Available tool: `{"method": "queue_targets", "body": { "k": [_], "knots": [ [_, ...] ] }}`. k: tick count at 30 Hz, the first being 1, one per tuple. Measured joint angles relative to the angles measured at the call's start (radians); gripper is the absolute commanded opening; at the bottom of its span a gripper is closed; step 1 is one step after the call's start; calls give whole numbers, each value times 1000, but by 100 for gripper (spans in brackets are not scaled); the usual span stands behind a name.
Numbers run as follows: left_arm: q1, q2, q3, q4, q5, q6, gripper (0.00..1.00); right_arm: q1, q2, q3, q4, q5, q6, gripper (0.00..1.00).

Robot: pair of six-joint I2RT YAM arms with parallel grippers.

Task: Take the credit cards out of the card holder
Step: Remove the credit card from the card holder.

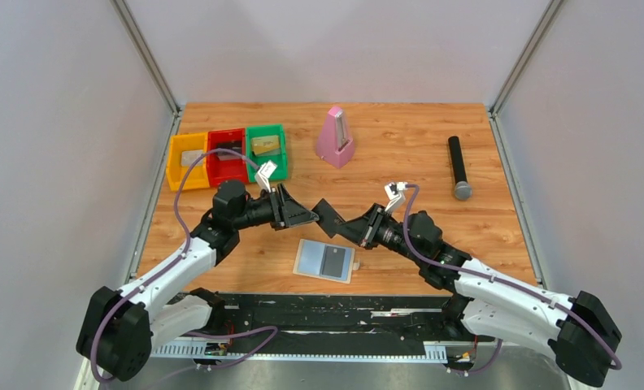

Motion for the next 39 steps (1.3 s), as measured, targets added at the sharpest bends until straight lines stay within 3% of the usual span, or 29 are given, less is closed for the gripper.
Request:
{"method": "queue_targets", "body": {
  "k": [3,7,8,12,17,21,27,34,39],
  "knots": [
    [0,13,-21,28,4,-19,56,0,25,-18,39,-33,19,0],
    [0,19,-43,76,15,-56,27,0,53,-40,95,-74,44,5],
    [0,19,-45,92,17,-66,17,0,58,-49,110,-86,50,9],
    [0,19,-55,144,32,-93,1,-4,66,-66,127,-126,38,32],
    [0,20,-55,170,68,-95,0,-11,35,-24,-50,-179,-102,51],
    [0,45,-36,126,137,-45,0,-49,-38,53,-215,-228,-233,54],
    [0,93,39,18,277,53,2,-130,-10,219,-379,-373,-391,52],
    [-32,115,117,-135,383,172,3,-150,197,388,-494,-526,-522,46],
    [-80,127,132,-198,404,223,3,-151,317,463,-529,-608,-579,36]
  ]
}}
